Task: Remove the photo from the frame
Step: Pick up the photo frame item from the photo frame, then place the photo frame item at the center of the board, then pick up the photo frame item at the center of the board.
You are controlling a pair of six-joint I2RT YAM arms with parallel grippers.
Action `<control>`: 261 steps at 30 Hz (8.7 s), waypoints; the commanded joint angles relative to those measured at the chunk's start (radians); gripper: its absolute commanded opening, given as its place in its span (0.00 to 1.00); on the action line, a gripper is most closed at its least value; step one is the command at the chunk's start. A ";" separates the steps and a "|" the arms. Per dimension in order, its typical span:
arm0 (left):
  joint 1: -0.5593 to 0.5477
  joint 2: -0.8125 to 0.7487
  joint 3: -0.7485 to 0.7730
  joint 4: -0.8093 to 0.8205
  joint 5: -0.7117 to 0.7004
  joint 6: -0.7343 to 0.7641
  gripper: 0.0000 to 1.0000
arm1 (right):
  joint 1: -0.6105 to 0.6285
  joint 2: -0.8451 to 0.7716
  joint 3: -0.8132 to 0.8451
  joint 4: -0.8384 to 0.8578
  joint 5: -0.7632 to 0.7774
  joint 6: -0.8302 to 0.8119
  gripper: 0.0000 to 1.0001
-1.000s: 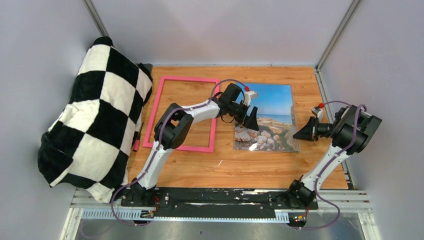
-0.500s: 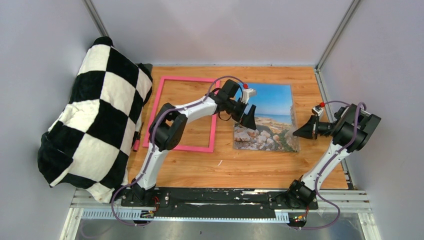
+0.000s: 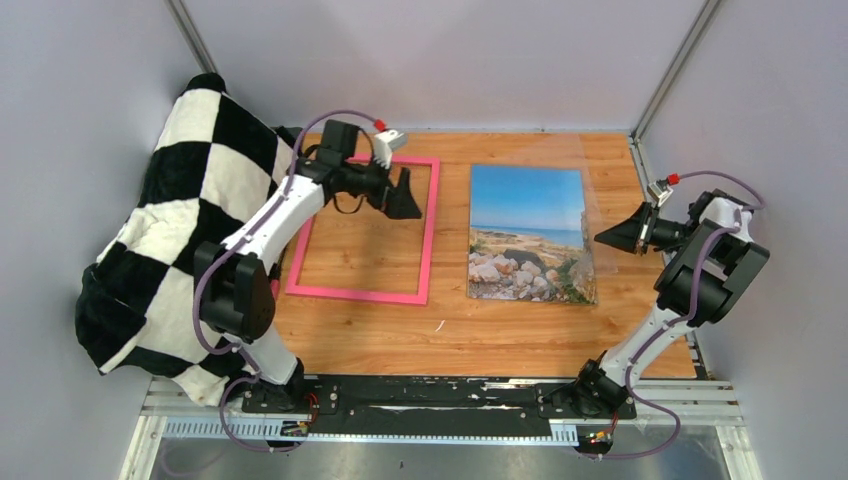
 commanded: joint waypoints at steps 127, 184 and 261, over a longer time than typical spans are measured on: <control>0.331 -0.226 -0.511 0.313 -0.215 0.048 1.00 | 0.315 -0.965 -0.576 1.532 0.745 0.610 1.00; 0.105 -0.167 -0.697 0.432 -0.726 0.621 1.00 | 0.776 0.119 0.105 1.199 0.337 0.939 0.72; 0.069 -0.102 -0.643 0.430 -0.769 0.482 1.00 | 0.820 0.500 0.371 0.536 0.054 0.640 0.28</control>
